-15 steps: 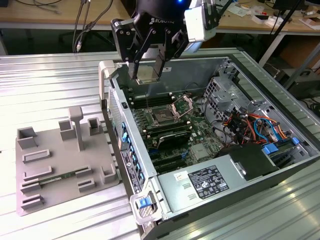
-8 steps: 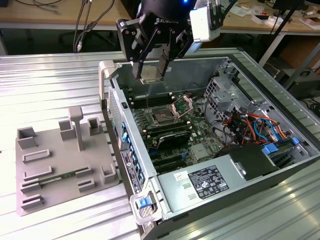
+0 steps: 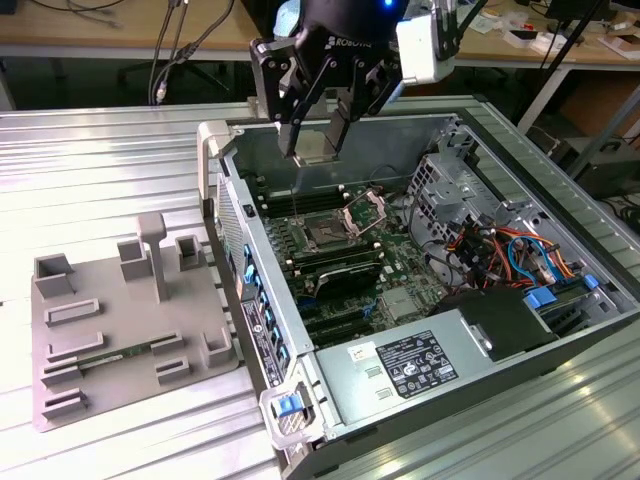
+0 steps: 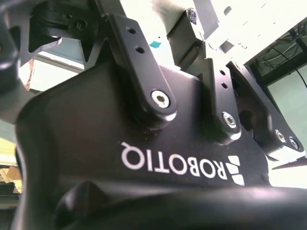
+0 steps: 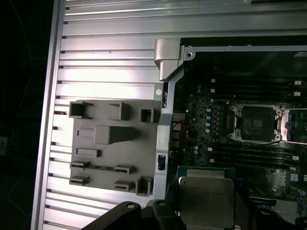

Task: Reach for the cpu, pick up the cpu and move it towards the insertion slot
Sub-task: 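Pick up the cpu and move it towards the insertion slot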

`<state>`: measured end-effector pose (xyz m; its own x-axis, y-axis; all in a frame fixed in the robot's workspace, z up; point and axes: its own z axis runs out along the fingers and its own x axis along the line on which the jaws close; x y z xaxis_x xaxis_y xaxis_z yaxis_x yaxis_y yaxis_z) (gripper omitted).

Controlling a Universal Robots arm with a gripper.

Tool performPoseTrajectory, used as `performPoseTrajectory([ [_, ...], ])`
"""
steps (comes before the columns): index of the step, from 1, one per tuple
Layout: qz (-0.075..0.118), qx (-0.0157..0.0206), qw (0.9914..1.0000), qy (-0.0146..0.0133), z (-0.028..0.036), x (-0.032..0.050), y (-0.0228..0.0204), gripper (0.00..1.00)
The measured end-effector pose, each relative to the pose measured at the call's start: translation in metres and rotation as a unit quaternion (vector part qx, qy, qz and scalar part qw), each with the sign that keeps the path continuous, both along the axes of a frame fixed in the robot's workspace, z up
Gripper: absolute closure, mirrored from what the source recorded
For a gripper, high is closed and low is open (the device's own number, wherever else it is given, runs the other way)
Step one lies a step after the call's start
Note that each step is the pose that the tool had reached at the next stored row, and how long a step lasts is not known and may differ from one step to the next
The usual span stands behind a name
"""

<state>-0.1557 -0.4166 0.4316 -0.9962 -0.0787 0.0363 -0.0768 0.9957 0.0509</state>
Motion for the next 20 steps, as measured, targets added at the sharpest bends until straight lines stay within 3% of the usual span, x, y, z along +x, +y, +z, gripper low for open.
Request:
performPoseTrajectory([
  [15,0.000,0.0006,1.00000,0.0017,0.0000,0.0201,-0.0001,0.45],
  [17,0.000,0.0043,0.99999,0.0018,0.0000,0.0207,0.0000,0.45],
  [18,0.000,0.0079,0.99997,0.0017,0.0000,0.0208,0.0000,0.45],
  [19,0.000,0.0139,0.99990,0.0018,0.0000,0.0210,0.0000,0.45],
  [20,0.000,0.0154,0.99988,0.0017,0.0000,0.0210,0.0000,0.45],
])
